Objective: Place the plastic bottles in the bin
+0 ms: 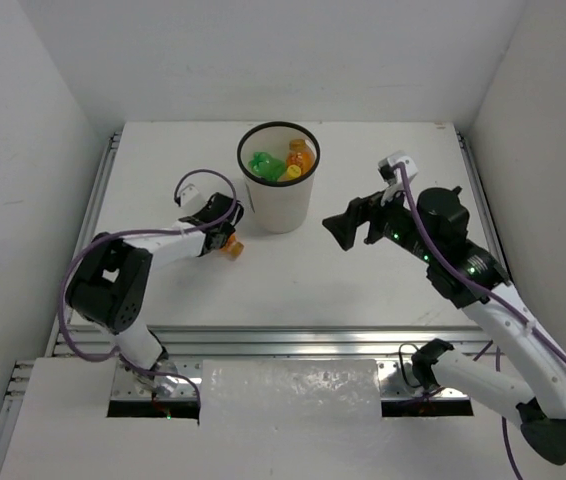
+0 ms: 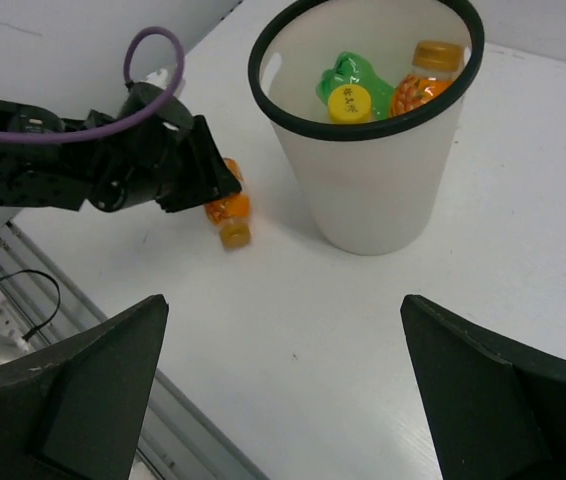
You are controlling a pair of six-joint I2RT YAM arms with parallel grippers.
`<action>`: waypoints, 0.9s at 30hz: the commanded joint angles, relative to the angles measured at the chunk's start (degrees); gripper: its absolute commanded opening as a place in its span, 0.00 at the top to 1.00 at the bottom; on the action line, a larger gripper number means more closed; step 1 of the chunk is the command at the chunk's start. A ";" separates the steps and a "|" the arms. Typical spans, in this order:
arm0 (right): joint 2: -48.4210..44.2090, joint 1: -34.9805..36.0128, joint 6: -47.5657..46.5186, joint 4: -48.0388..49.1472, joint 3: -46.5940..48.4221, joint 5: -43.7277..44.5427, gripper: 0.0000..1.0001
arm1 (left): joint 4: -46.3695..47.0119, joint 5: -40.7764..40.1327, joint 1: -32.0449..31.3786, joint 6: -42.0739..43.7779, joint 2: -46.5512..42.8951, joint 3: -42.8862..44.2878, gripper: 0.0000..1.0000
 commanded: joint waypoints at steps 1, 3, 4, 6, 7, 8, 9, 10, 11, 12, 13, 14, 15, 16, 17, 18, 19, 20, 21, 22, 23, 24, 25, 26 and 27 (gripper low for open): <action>-5.75 -0.06 1.27 0.02 -0.87 2.14 0.01 | -2.81 -0.56 -0.92 7.56 -14.07 -0.05 1.00; -8.11 -0.06 1.36 -2.70 -1.31 4.42 0.01 | -2.31 -2.40 -2.94 14.82 -20.78 0.57 1.00; -8.65 -0.06 1.62 -3.85 -1.22 5.39 0.01 | -1.51 -3.19 -4.17 17.92 -23.69 2.23 1.00; -9.53 -0.06 2.50 -5.96 -1.14 6.89 0.01 | -0.46 -4.08 -7.51 25.37 -29.15 5.57 1.00; -10.58 -0.06 2.68 -7.10 -1.40 8.64 0.01 | -0.19 -3.64 -7.96 27.77 -29.78 9.59 1.00; -11.20 -0.06 2.85 -7.28 -1.75 9.09 0.01 | 0.68 -2.16 -8.40 30.32 -29.78 11.54 1.00; -11.73 -0.06 3.20 -7.20 -2.45 9.18 0.01 | 2.87 1.86 -8.40 36.00 -29.35 13.21 1.00; -12.60 -0.06 3.21 -7.20 -2.63 8.83 0.01 | 3.59 3.99 -8.40 38.32 -27.52 16.62 1.00; -12.87 -0.06 3.38 -7.37 -2.72 8.66 0.01 | 4.99 7.66 -8.40 42.78 -26.28 18.40 1.00; -13.05 -0.06 3.47 -7.64 -2.63 8.57 0.01 | 4.91 8.48 -8.40 43.95 -24.53 22.42 1.00; -13.14 -0.06 3.47 -7.90 -2.54 8.39 0.01 | 4.48 9.71 -8.14 44.75 -20.68 24.55 1.00; -13.05 -0.06 3.38 -8.08 -2.28 8.22 0.01 | 4.47 10.33 -8.14 45.89 -18.73 26.66 1.00; -12.88 -0.06 3.38 -8.34 -1.84 8.13 0.01 | 3.69 10.42 -7.87 46.94 -14.18 31.29 1.00; -12.61 -0.06 3.29 -8.52 -1.58 7.60 0.01 | 3.25 11.38 -7.70 47.65 -11.79 33.42 1.00; -12.44 -0.06 2.86 -8.86 -1.14 7.34 0.01 | 1.76 11.48 -7.44 48.35 -9.68 37.88 1.00; -12.26 -0.06 2.68 -8.96 -0.87 7.33 0.01 | 0.88 12.52 -7.17 48.62 -7.31 40.02 1.00; -11.91 -0.06 2.50 -9.30 -0.35 7.33 0.01 | -0.87 14.19 -6.47 48.89 -3.71 41.69 1.00; -11.82 -0.06 2.15 -9.57 -0.26 7.51 0.01 | -1.67 15.16 -6.20 48.80 -2.11 43.45 0.94; -11.82 -0.06 1.98 -10.27 0.00 7.51 0.01 | -2.46 15.95 -6.12 49.06 -0.79 45.99 0.71; -11.91 -0.06 1.71 -10.45 0.18 7.68 0.01 | -3.43 15.61 -6.03 48.80 1.05 47.14 0.59; -12.08 -0.06 1.36 -10.80 0.53 8.12 0.01 | -4.40 15.61 -6.03 48.28 1.50 47.76 0.50; -12.08 -0.06 1.19 -11.32 0.80 8.39 0.01 | -4.75 14.91 -6.11 47.92 1.33 47.86 0.36; -12.08 -0.06 0.92 -11.68 1.41 8.65 0.01 | -5.45 13.34 -6.03 46.70 0.90 47.86 0.30; -12.08 -0.06 0.83 -12.20 1.67 9.00 0.01 | -5.63 12.71 -6.03 46.43 0.28 47.42 0.13; -12.08 -0.06 0.66 -12.56 2.11 9.27 0.01 | -6.07 11.84 -6.03 46.17 -1.29 47.25 0.01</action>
